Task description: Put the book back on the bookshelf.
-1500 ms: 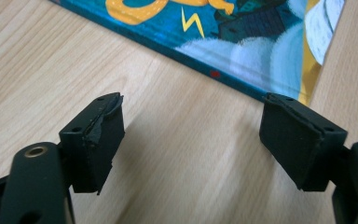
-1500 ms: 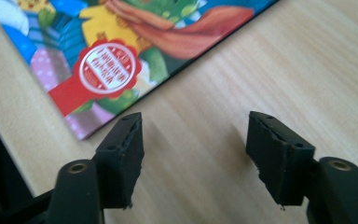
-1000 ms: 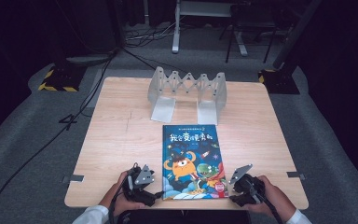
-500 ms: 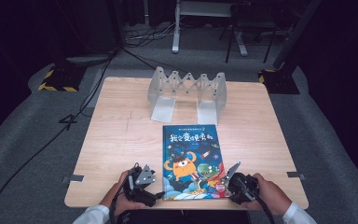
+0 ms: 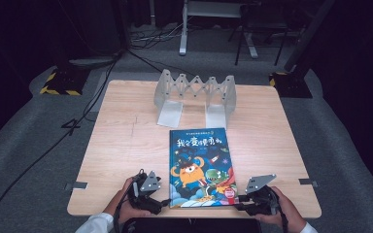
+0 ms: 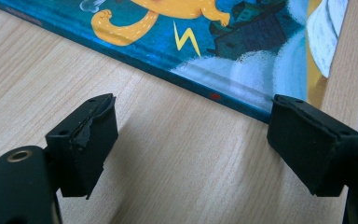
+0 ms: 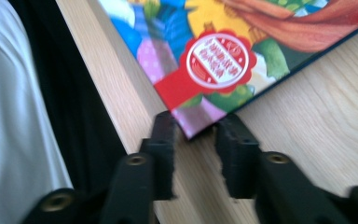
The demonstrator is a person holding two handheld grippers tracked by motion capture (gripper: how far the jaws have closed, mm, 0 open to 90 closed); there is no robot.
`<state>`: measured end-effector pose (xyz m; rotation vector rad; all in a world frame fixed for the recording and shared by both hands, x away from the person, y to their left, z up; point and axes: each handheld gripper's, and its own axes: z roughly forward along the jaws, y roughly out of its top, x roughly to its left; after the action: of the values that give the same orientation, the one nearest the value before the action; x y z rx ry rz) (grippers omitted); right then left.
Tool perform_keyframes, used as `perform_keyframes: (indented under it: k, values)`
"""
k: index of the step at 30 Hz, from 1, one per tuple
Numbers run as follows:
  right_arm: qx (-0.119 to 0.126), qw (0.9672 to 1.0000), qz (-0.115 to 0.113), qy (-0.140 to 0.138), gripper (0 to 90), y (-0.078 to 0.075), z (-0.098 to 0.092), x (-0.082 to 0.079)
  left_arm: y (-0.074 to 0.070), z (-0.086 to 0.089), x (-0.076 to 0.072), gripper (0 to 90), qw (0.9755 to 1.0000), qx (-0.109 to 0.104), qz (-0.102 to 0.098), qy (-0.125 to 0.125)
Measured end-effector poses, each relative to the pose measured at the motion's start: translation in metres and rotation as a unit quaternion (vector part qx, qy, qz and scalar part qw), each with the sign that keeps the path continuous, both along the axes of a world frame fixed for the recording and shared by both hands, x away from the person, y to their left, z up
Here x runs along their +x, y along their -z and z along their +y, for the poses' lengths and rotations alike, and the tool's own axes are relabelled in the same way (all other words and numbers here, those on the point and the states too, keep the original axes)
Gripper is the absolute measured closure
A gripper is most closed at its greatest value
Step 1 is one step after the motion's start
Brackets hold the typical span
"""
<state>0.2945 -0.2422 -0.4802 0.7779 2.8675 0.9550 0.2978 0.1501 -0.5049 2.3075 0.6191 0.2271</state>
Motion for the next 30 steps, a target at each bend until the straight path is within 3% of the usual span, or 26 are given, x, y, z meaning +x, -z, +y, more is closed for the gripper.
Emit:
perform_keyframes:
  k: [4, 6, 8, 12, 17, 21, 30]
  values:
    - [0.045, 0.999, 0.002, -0.009, 46.4, -0.001, 0.001, 0.006, 0.0, 0.001, 0.001, 16.3, 1.0, 0.0, 0.0, -0.005]
    - [0.09, 0.9958, 0.017, -0.004, 42.4, -0.005, -0.002, 0.013, 0.0, 0.002, 0.003, 16.4, 1.0, 0.0, 0.0, -0.007]
    - [0.108, 0.9939, 0.02, -0.005, 39.2, -0.007, -0.004, 0.018, 0.0, 0.005, 0.005, 16.4, 0.9999, 0.0, 0.0, -0.015]
    - [0.127, 0.9914, 0.032, -0.008, 32.0, -0.011, -0.004, 0.028, 0.0, 0.01, 0.009, 16.4, 0.9998, 0.001, -0.001, -0.021]
    - [0.137, 0.9895, 0.045, -0.002, 31.1, -0.012, 0.001, 0.046, 0.0, 0.013, 0.011, 16.4, 0.9997, 0.0, 0.0, -0.025]
    - [0.138, 0.9893, 0.046, 0.004, 30.4, -0.012, 0.005, 0.056, 0.0, 0.012, 0.011, 16.4, 0.9997, 0.0, 0.0, -0.025]
    - [0.167, 0.9854, 0.033, 0.0, 29.6, -0.013, 0.017, 0.083, 0.0, 0.012, 0.012, 16.3, 0.9997, -0.001, 0.0, -0.025]
